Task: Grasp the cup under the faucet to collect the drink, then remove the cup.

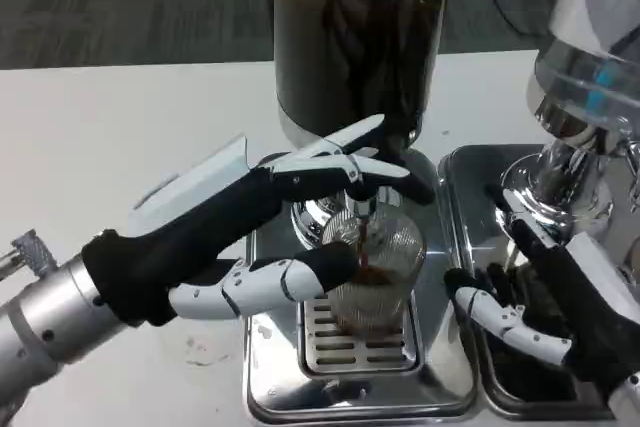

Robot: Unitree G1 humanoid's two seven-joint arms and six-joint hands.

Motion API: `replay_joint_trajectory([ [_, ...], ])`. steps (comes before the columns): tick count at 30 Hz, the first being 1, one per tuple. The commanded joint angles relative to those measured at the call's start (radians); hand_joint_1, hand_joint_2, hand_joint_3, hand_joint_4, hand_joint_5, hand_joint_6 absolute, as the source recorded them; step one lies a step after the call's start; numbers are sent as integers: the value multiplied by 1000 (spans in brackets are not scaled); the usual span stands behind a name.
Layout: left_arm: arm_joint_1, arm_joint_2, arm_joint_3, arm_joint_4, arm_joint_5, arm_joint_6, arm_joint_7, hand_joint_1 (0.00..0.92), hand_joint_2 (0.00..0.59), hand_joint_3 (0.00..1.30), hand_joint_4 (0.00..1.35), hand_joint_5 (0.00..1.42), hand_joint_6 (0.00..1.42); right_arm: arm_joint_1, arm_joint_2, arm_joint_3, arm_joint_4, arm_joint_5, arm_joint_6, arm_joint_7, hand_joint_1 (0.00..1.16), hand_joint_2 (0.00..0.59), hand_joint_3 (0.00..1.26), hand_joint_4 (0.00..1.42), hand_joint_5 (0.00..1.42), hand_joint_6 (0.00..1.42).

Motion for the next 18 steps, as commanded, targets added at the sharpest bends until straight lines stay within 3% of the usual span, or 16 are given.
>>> replay_joint_trajectory([
  [1, 13, 21, -10, -23, 8, 4, -20, 0, 252, 331, 33, 194, 88, -17, 3, -8, -16, 65, -17, 51, 521, 202, 0, 0, 0, 32],
  [3, 11, 21, -9, -26, 4, 4, -19, 0, 253, 332, 35, 194, 89, -18, 2, -10, -19, 84, -27, 66, 532, 188, 0, 0, 0, 33],
  [9, 20, 24, -7, -38, -5, 16, -18, 0, 255, 345, 47, 204, 90, -31, -6, 14, -29, 42, 9, 84, 625, 161, 0, 0, 0, 0],
  [18, 44, 31, 2, -69, -7, 42, -13, 0, 257, 355, 55, 205, 90, -36, 6, 41, -36, 46, 8, 109, 645, 155, 0, 0, 0, 0],
])
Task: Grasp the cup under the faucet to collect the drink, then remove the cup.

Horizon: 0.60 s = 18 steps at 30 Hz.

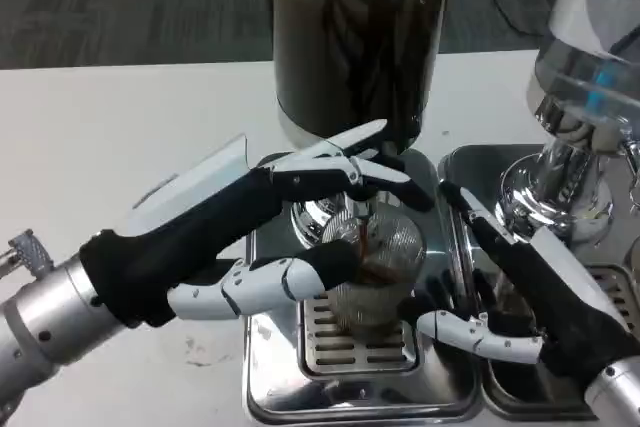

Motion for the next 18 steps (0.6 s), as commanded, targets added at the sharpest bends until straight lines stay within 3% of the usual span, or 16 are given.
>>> replay_joint_trajectory([
  [1, 28, 18, -1, -26, -2, 3, -18, 0, 257, 355, 56, 205, 90, 1, 6, 8, -13, 8, 7, 12, 647, 155, 0, 0, 0, 0],
  [18, 38, 40, 21, -31, -12, 11, -26, 0, 258, 356, 61, 205, 91, -46, 62, 59, 78, 9, -34, -6, 701, 144, 0, 0, 0, 55],
])
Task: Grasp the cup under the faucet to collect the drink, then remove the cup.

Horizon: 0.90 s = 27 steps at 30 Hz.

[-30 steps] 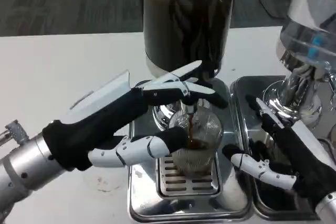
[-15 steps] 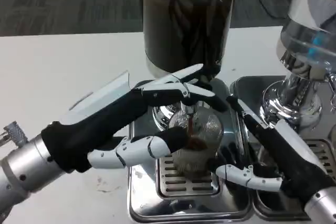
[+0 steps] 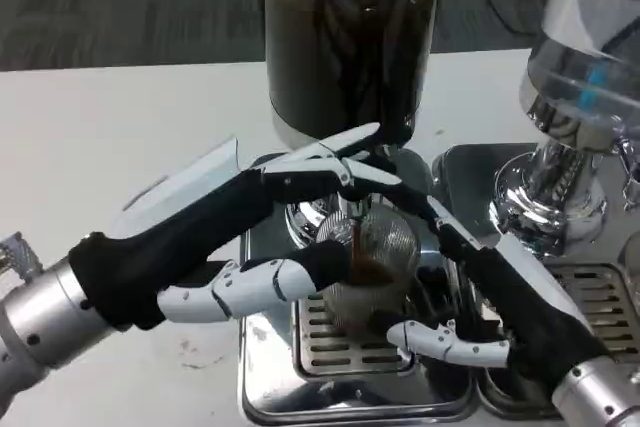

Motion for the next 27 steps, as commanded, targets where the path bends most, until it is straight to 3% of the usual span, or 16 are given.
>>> replay_joint_trajectory([
  [1, 24, 29, 5, -19, 0, 3, -27, 0, 258, 357, 63, 205, 91, -13, 22, 10, 37, 2, -30, -20, 701, 144, 0, 0, 0, 56],
  [15, 59, 38, 33, -56, 3, 29, -15, 0, 259, 357, 70, 205, 90, -18, 60, 40, 85, -10, -72, -47, 731, 143, 0, 0, 0, 115],
  [19, 77, 8, 74, -60, 43, 10, 49, 0, 252, 316, 5, 151, 28, -25, 65, 40, 99, -9, -84, -54, 742, 136, 0, 0, 0, 131],
  [27, 117, -40, 138, -65, 100, -20, 143, 0, 245, 123, 0, 7, 0, -30, 68, 44, 121, -26, -102, -76, 745, 136, 0, 0, 0, 138],
])
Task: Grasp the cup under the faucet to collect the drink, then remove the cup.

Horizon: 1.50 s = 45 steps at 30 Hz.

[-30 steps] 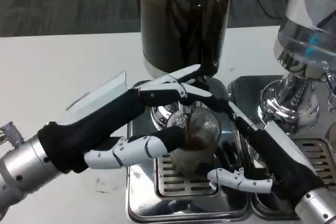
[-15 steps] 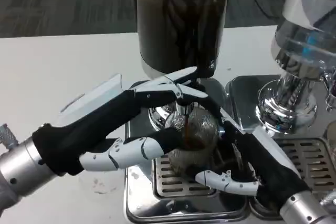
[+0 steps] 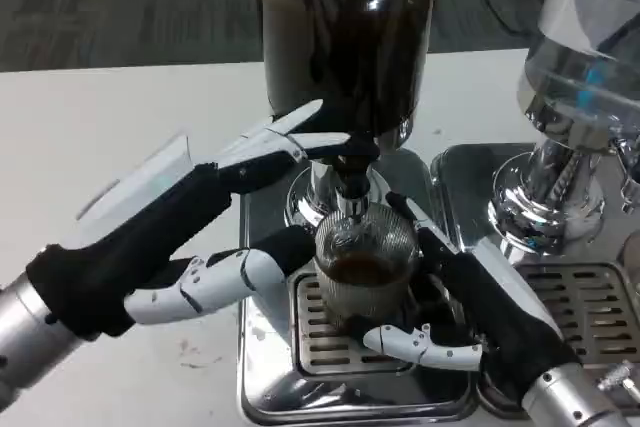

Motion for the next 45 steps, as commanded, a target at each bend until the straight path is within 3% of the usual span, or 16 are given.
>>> replay_joint_trajectory([
  [1, 25, -19, 49, -15, 49, -32, 57, 0, 245, 117, 0, 4, 0, -6, 4, 5, 15, -8, -24, -19, 745, 136, 0, 0, 0, 140],
  [7, 93, -61, 144, -18, 107, -77, 158, 0, 245, 79, 0, 0, 0, 6, 27, 5, 44, 2, -71, -49, 746, 136, 0, 0, 0, 148],
  [15, 180, -133, 266, 44, 95, -154, 276, 0, 229, 230, 0, 64, 0, -2, 59, 18, 105, 0, -112, -83, 748, 136, 0, 0, 0, 192],
  [19, 231, -164, 312, 76, 117, -148, 323, 0, 230, 253, 0, 72, 0, -9, 73, 20, 126, -2, -131, -102, 748, 136, 0, 0, 0, 198],
  [28, 296, -197, 323, 196, 177, -153, 390, 0, 248, 290, 0, 112, 0, -24, 82, 20, 160, 3, -143, -118, 772, 138, 0, 32, 112, 252],
  [35, 333, -183, 316, 284, 191, -159, 406, 0, 246, 315, 0, 134, 0, -27, 90, 29, 191, 9, -168, -128, 806, 140, 0, 67, 170, 315],
  [45, 369, -180, 311, 271, 177, -137, 401, 0, 247, 345, 0, 153, 0, -25, 97, 44, 204, 16, -170, -121, 841, 134, 0, 126, 245, 408],
])
